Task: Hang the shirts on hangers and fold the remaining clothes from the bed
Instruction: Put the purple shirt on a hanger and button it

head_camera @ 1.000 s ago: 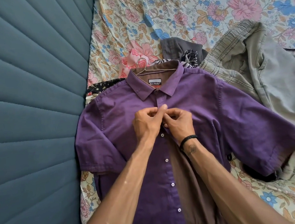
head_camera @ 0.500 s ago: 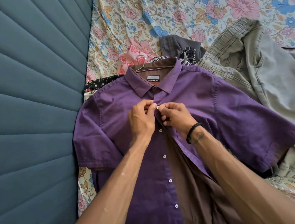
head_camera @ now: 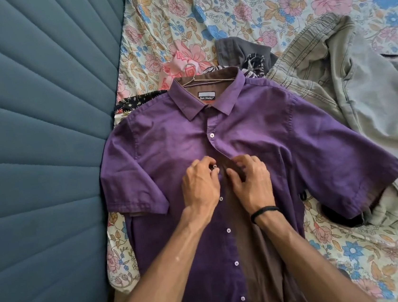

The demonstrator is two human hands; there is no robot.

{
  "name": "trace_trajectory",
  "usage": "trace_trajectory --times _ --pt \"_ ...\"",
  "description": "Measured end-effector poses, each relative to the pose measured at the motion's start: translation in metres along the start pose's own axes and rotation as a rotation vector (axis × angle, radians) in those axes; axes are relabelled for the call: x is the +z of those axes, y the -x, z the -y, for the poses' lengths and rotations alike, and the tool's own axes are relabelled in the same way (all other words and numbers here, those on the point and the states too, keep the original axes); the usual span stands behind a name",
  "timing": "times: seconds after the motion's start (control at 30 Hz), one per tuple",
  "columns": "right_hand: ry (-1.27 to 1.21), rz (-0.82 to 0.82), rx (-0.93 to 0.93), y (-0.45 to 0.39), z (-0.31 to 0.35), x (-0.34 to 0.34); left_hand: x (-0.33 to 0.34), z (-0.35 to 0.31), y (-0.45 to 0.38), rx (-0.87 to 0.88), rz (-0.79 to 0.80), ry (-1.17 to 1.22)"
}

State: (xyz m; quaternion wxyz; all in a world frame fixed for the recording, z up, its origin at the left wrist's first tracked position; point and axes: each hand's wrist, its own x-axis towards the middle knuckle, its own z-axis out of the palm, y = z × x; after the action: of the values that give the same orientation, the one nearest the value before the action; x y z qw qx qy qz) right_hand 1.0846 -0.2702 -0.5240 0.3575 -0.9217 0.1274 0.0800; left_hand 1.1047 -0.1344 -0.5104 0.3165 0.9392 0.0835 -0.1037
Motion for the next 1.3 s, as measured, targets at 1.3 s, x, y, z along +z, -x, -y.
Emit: trace_trajectory --times 1.3 --pt "-0.451 -0.050 0.303 0.012 0.038 0.005 0.001 0.004 0.003 -0.419 0.055 0.599"
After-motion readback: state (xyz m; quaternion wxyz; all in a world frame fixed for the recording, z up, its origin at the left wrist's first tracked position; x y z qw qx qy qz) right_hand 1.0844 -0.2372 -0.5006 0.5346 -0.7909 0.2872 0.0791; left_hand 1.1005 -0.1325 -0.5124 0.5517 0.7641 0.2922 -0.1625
